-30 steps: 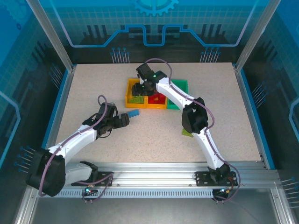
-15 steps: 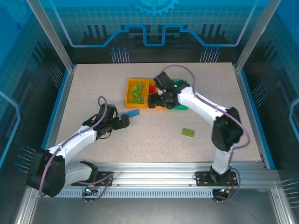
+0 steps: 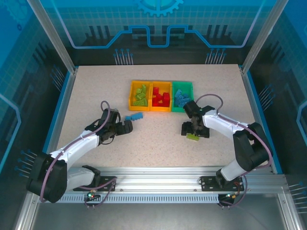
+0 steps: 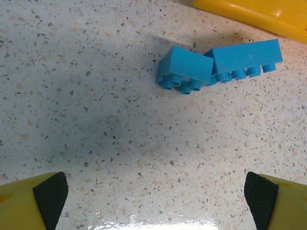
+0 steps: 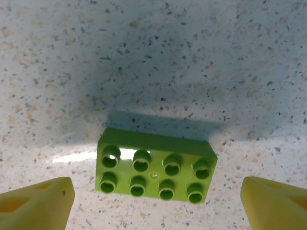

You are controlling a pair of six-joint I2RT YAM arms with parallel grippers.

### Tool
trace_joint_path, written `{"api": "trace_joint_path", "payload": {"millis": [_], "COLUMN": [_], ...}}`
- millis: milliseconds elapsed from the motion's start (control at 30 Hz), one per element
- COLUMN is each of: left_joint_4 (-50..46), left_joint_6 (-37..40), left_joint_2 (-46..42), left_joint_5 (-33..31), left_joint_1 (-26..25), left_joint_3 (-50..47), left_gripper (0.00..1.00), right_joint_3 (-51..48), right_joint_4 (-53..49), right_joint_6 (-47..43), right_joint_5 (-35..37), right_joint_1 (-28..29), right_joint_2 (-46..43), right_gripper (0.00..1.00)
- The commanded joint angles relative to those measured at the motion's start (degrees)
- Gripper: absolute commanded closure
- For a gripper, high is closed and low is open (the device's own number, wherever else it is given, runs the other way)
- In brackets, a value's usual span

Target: Sort the legos into containers by color

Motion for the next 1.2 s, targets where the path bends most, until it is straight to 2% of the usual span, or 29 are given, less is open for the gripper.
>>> {"api": "trace_joint_path", "payload": {"millis": [0, 167, 267, 433, 467, 667, 767, 900, 1167], "left_joint_4": [0.7, 0.3, 0.3, 0.4, 0.6, 0.9, 0.9, 0.7, 0.0], "left_joint_6": [0.1, 0.3, 0.4, 0.3, 0.3, 0.2, -0.4, -0.9, -1.5], "left_joint_2": [-1.1, -1.3, -1.4, -1.4, -1.4, -0.8, -0.7, -0.8, -1.4], "left_joint_5": [1.3, 1.0, 0.9, 0.7, 0.7, 0.7, 0.5, 0.6, 0.6], "left_joint_1": [0.3, 0.3, 0.3, 0.3, 0.3, 0.3, 0.3, 0.3, 0.3], "left_joint_3": [-1.3, -1.3, -1.3, -1.6, -1.6, -1.6, -1.7, -1.9, -1.9], "left_gripper": [0.01, 0.01, 0.01, 0.01, 0.01, 0.01, 0.01, 0.01, 0.01], "right_joint_3": [-1.3, -0.4, 0.2, 1.2, 1.6, 12.9, 20.8, 32.3, 55.6], "right_joint_4": [3.2, 4.5, 4.4, 3.7, 3.4, 1.0, 2.8, 6.6, 4.3], "right_joint_6": [1.8, 1.8, 1.7, 2.0, 2.0, -0.9, -2.2, -2.5, -1.8], "right_joint_5": [-1.0, -1.6, -1.0, -0.9, -0.9, -1.2, -5.1, -11.8, -15.3], "right_joint_1": [-1.2, -1.4, -0.9, 0.2, 0.6, 5.5, 6.7, 6.6, 6.2], "right_joint_2": [1.7, 5.4, 7.0, 6.1, 5.8, 6.5, 9.0, 15.7, 32.7], "right_gripper": [0.09, 0.12, 0.21, 0.44, 0.45, 0.44, 0.43, 0.42, 0.42]}}
